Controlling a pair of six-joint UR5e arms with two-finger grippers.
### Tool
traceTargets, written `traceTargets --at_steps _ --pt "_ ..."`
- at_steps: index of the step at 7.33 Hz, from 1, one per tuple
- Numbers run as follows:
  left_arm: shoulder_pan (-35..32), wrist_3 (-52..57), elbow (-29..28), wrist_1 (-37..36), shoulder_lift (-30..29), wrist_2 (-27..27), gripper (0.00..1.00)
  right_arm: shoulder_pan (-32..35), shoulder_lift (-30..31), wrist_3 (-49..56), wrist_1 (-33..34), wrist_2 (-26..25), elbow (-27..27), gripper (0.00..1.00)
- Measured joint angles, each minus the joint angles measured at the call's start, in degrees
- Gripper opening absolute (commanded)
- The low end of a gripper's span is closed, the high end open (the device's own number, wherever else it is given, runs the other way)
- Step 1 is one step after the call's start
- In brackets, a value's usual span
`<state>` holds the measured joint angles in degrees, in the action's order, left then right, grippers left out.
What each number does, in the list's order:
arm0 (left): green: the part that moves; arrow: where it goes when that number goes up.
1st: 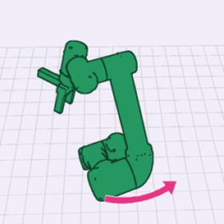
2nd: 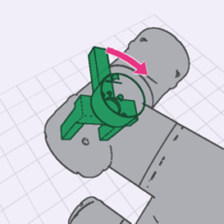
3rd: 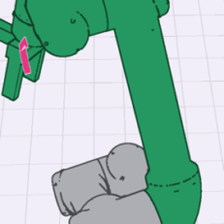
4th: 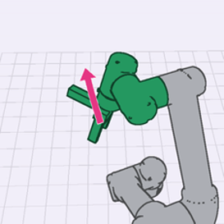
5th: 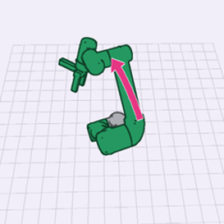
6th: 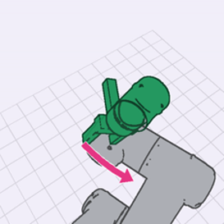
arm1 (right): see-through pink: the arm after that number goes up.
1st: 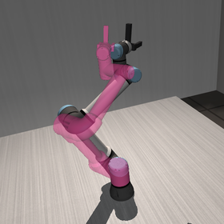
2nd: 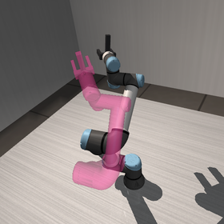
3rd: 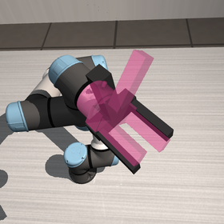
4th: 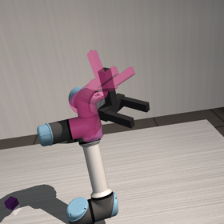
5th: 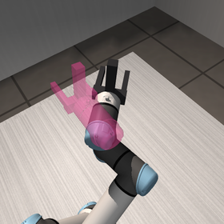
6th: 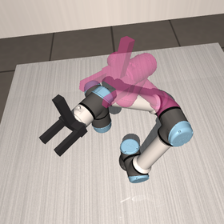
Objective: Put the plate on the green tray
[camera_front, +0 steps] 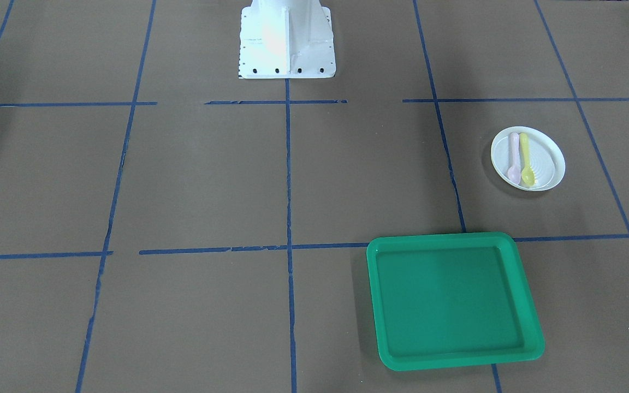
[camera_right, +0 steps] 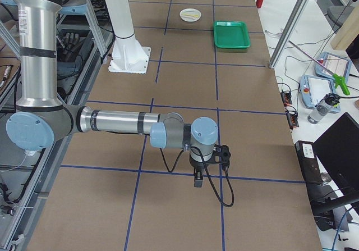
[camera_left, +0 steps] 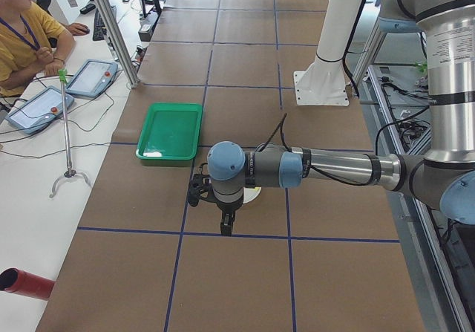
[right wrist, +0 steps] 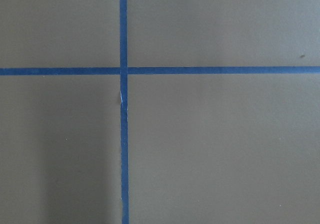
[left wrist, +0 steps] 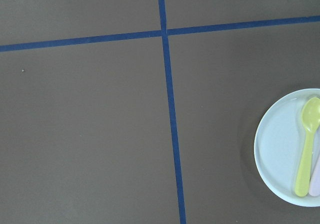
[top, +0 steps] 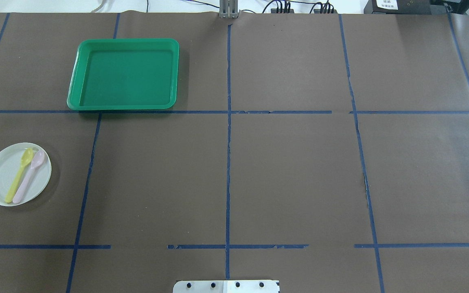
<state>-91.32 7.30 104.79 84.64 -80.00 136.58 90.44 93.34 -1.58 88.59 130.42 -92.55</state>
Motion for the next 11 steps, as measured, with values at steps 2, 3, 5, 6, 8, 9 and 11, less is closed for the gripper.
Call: traceTargets --at_steps 2,3,5,6,8,9,11 --pt "0.1 -0.1 -0.3 0.0 -0.8 -0.1 1.0 0.0 0.0 0.0 0.0 0.0 0.0 1.0" --pt "0.1 -0.1 -0.6 0.1 -1.1 -0.1 1.0 0.0 0.0 0.0 0.0 0.0 0.0 1.0" --pt "0.7 -0.5 -0.9 5.2 -1.5 0.2 1.0 0.0 0.0 0.0 0.0 -0.1 0.0 1.0" --pt "3.0 -3.2 -1.5 9.6 -1.4 0.6 1.0 0.0 0.0 0.0 0.0 -0.1 0.0 1.0" --pt "10.7 -15.9 -7.7 25.9 -1.4 0.7 1.0 0.0 0.0 0.0 0.0 -0.1 0.0 1.0" --pt "14.4 -23.6 -12.5 36.7 -1.5 0.6 1.0 0.0 0.0 0.0 0.0 -0.1 0.0 1.0" --pt "21.2 -36.5 -20.7 53.7 -1.8 -0.3 1.0 0.0 0.0 0.0 0.0 -0.1 0.0 1.0"
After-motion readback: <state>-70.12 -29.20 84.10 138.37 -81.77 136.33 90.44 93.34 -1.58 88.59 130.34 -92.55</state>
